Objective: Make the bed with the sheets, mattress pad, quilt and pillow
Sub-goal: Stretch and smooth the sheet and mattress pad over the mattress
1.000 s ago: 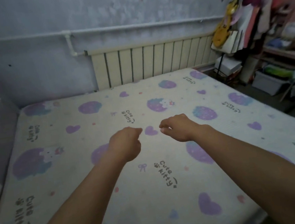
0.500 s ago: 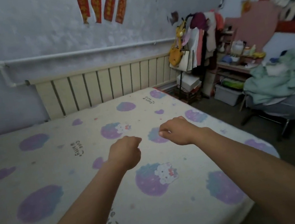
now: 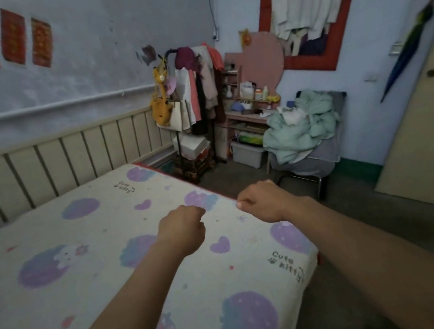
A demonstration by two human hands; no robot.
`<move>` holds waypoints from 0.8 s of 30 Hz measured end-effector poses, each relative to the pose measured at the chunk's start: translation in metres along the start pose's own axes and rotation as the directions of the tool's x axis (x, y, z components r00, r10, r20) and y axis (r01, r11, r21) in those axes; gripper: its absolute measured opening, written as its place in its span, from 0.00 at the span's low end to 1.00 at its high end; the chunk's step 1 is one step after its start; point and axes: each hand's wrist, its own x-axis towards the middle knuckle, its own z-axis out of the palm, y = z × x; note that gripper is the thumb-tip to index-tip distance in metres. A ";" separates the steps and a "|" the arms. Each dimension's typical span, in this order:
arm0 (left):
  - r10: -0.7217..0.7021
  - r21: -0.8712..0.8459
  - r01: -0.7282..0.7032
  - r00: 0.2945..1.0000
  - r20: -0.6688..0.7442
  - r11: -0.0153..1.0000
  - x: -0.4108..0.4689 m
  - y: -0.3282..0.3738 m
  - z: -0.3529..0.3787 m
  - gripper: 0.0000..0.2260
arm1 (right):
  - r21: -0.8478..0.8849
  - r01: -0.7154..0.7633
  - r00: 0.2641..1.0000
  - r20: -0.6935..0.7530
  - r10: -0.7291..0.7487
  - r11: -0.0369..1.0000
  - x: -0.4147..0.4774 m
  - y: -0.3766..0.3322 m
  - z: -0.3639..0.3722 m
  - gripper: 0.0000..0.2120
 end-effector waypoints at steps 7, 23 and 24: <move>0.150 -0.050 -0.150 0.989 0.009 0.987 0.127 0.089 0.027 0.17 | 0.018 -0.119 0.993 -0.011 0.119 0.993 0.014 0.123 -0.017 0.20; 0.413 -0.127 -0.400 0.906 0.097 0.908 0.407 0.257 0.093 0.13 | 0.099 -0.407 0.913 0.005 0.409 0.908 0.079 0.427 -0.028 0.19; 0.424 -0.120 -0.413 0.901 0.088 0.903 0.420 0.267 0.096 0.13 | 0.103 -0.409 0.911 -0.002 0.411 0.907 0.081 0.443 -0.028 0.19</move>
